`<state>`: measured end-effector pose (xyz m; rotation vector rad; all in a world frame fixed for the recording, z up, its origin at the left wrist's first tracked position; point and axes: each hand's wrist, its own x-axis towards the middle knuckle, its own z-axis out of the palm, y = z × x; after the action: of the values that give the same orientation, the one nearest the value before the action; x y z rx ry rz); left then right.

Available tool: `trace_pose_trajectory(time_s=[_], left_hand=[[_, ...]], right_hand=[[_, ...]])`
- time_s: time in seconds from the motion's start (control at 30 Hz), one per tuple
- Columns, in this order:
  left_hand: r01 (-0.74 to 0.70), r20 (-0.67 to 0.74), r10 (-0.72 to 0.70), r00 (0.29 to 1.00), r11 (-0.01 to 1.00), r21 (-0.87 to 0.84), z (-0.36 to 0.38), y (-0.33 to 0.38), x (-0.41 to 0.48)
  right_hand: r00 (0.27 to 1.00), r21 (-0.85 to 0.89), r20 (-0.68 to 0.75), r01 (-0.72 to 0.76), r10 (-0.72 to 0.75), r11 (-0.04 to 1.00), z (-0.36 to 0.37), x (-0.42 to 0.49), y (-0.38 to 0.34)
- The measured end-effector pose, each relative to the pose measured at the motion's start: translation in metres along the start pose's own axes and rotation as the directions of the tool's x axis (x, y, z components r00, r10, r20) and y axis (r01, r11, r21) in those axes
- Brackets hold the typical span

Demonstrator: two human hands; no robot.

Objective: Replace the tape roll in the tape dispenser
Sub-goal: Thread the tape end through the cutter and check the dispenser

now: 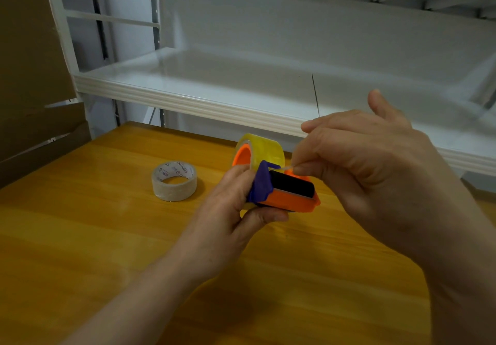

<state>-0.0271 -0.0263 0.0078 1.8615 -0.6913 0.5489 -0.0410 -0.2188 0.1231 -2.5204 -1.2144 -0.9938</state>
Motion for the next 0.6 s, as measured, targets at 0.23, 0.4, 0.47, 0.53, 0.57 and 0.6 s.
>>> trace_pose_trajectory(time_s=[0.23, 0.4, 0.47, 0.53, 0.57, 0.6], left_hand=[[0.029, 0.032, -0.035, 0.999, 0.987, 0.158, 0.0016, -0.0051, -0.0013], [0.023, -0.001, -0.024, 1.0, 0.974, 0.224, 0.001, -0.0084, -0.0011], [0.025, -0.01, -0.024, 1.0, 0.976, 0.215, 0.0015, -0.0094, -0.0014], [0.028, -0.007, -0.028, 1.0, 0.978, 0.206, 0.0023, -0.0097, -0.0015], [0.029, -0.002, -0.029, 1.0, 0.978, 0.205, 0.0027, -0.0098, -0.0014], [0.029, 0.002, -0.03, 1.0, 0.978, 0.206, 0.003, -0.0102, -0.0013]], right_hand=[[1.0, -0.039, 0.029, 0.003, -0.002, 0.999, 0.0027, 0.0024, 0.0002], [1.0, -0.023, 0.028, 0.002, -0.002, 1.0, 0.0049, 0.0034, -0.0013], [1.0, -0.032, 0.028, 0.005, -0.004, 0.999, 0.0057, 0.0041, -0.0019], [0.999, -0.047, 0.033, 0.011, -0.009, 0.999, 0.0064, 0.0046, -0.0023], [0.999, -0.052, 0.039, 0.015, -0.013, 0.999, 0.0069, 0.005, -0.0028], [0.999, -0.057, 0.044, 0.019, -0.017, 0.998, 0.0075, 0.0051, -0.0034]])
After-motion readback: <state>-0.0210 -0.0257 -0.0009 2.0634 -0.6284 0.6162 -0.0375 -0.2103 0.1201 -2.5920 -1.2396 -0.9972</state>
